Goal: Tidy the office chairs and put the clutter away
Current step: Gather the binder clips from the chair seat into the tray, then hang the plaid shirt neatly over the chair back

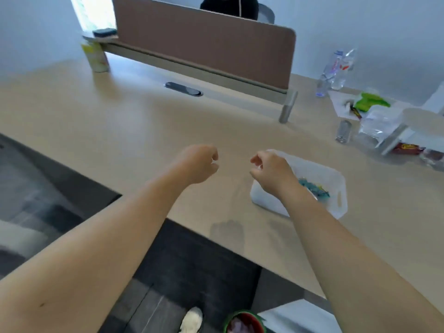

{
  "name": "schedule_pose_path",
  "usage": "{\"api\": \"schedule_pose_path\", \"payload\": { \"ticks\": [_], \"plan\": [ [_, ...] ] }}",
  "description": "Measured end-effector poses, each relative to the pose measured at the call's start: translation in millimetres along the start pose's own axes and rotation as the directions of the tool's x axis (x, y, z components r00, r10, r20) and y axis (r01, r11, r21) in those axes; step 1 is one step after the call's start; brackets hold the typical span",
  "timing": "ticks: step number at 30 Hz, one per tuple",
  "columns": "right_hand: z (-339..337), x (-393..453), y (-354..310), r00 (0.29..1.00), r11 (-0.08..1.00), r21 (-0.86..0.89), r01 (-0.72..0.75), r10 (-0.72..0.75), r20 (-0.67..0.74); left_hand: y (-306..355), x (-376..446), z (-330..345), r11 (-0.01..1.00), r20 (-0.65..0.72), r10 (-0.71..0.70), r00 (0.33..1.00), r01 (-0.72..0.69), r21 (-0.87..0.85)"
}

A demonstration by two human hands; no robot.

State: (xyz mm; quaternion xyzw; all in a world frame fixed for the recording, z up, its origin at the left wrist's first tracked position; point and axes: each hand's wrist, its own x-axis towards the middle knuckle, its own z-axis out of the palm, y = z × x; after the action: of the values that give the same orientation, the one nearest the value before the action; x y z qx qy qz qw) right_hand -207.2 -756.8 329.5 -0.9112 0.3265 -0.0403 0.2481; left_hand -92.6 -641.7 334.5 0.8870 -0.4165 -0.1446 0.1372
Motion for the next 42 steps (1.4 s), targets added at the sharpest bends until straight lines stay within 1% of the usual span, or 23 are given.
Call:
{"api": "schedule_pose_path", "payload": {
  "ticks": [3,6,9,12,16,19,24,27,30,33,37,40,42],
  "plan": [
    [31.7,-17.8,-56.9,0.978,0.984,-0.013,0.178,-0.176,0.110,-53.1,-68.2,-14.1,0.981,-0.039,-0.192,0.981,0.191,-0.019],
    [64.6,-45.2,-116.3,0.922,0.943,0.013,0.333,-0.328,0.204,-102.4,-142.4,-31.1,0.934,-0.089,-0.356,0.930,0.354,-0.044],
    [95.5,-79.5,-172.6,0.850,0.886,0.046,0.461,-0.456,0.262,-146.0,-217.1,-40.4,0.861,-0.155,-0.509,0.847,0.500,-0.091],
    [122.9,-121.0,-222.7,0.767,0.819,0.067,0.571,-0.560,0.314,-179.8,-291.2,-43.4,0.770,-0.175,-0.638,0.749,0.621,-0.148],
    [157.7,-177.8,-284.2,0.679,0.748,0.095,0.657,-0.641,0.357,-213.6,-386.4,-44.9,0.673,-0.219,-0.740,0.636,0.705,-0.224],
    [184.6,-225.4,-332.8,0.627,0.705,0.110,0.701,-0.682,0.376,-240.9,-461.5,-46.1,0.610,-0.240,-0.791,0.562,0.750,-0.255],
    [241.0,-323.1,-411.2,0.537,0.632,0.165,0.757,-0.747,0.392,-289.5,-591.9,-53.1,0.526,-0.268,-0.846,0.461,0.804,-0.279],
    [271.2,-374.1,-450.1,0.510,0.623,0.195,0.758,-0.752,0.417,-316.0,-658.3,-51.5,0.468,-0.265,-0.878,0.398,0.828,-0.309],
    [296.4,-412.7,-486.6,0.472,0.591,0.199,0.782,-0.769,0.431,-342.8,-710.7,-51.5,0.421,-0.247,-0.902,0.353,0.844,-0.332],
    [314.4,-437.0,-526.5,0.457,0.570,0.187,0.800,-0.781,0.425,-369.9,-744.6,-55.7,0.402,-0.251,-0.911,0.327,0.838,-0.368],
    [336.0,-449.2,-585.4,0.447,0.543,0.208,0.814,-0.813,0.373,-412.7,-769.3,-68.8,0.392,-0.267,-0.914,0.306,0.836,-0.383],
    [353.7,-447.0,-629.5,0.463,0.546,0.225,0.807,-0.821,0.334,-452.8,-776.2,-89.6,0.405,-0.284,-0.906,0.313,0.836,-0.370],
    [367.1,-439.9,-660.8,0.489,0.562,0.233,0.793,-0.817,0.306,-483.3,-774.5,-107.6,0.425,-0.307,-0.894,0.327,0.834,-0.352]
  ]
}}
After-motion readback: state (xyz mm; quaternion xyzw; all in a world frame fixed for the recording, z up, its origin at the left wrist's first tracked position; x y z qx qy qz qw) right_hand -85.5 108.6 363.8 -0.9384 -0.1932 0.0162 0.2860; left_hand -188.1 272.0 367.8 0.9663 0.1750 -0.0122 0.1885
